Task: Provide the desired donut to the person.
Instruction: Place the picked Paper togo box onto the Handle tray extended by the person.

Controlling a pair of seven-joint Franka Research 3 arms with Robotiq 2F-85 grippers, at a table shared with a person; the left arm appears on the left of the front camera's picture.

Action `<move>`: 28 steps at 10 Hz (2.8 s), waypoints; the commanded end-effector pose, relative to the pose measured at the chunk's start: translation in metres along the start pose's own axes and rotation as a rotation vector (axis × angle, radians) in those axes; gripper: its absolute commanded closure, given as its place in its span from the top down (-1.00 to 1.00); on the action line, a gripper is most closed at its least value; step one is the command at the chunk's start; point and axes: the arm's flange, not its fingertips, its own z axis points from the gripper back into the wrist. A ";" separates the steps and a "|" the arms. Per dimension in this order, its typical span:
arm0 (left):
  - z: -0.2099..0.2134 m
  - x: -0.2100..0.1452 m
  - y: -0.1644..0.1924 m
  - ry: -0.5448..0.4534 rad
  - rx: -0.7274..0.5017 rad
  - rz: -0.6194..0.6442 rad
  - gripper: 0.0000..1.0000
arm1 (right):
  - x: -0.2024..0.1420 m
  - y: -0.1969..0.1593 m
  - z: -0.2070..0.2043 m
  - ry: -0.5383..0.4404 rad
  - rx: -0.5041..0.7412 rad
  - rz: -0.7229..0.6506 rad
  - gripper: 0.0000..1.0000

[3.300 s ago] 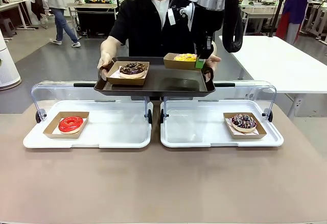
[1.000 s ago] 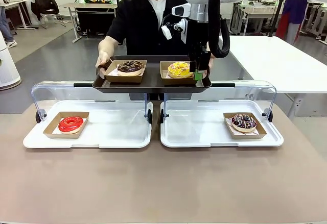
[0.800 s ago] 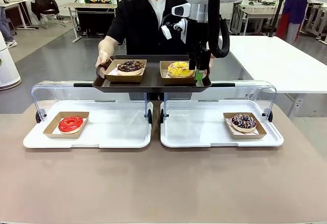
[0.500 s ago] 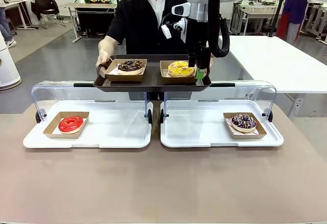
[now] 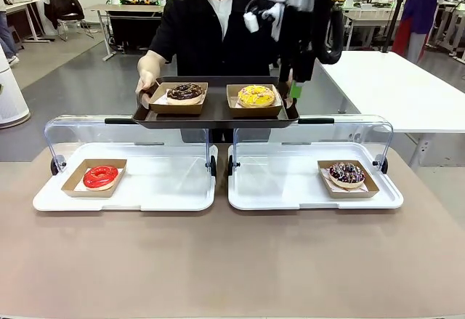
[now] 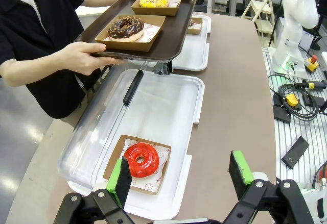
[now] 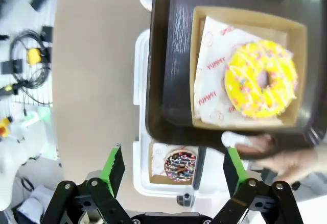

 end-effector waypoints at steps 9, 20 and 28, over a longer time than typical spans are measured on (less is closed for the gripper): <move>0.000 0.000 -0.001 -0.016 0.009 -0.010 1.00 | -0.177 0.027 0.021 -0.366 0.002 -0.138 1.00; 0.000 0.000 -0.001 -0.016 0.009 -0.010 1.00 | -0.192 0.022 0.022 -0.349 0.020 -0.167 1.00; 0.000 0.000 -0.001 -0.016 0.009 -0.010 1.00 | -0.193 0.025 0.020 -0.352 0.009 -0.164 1.00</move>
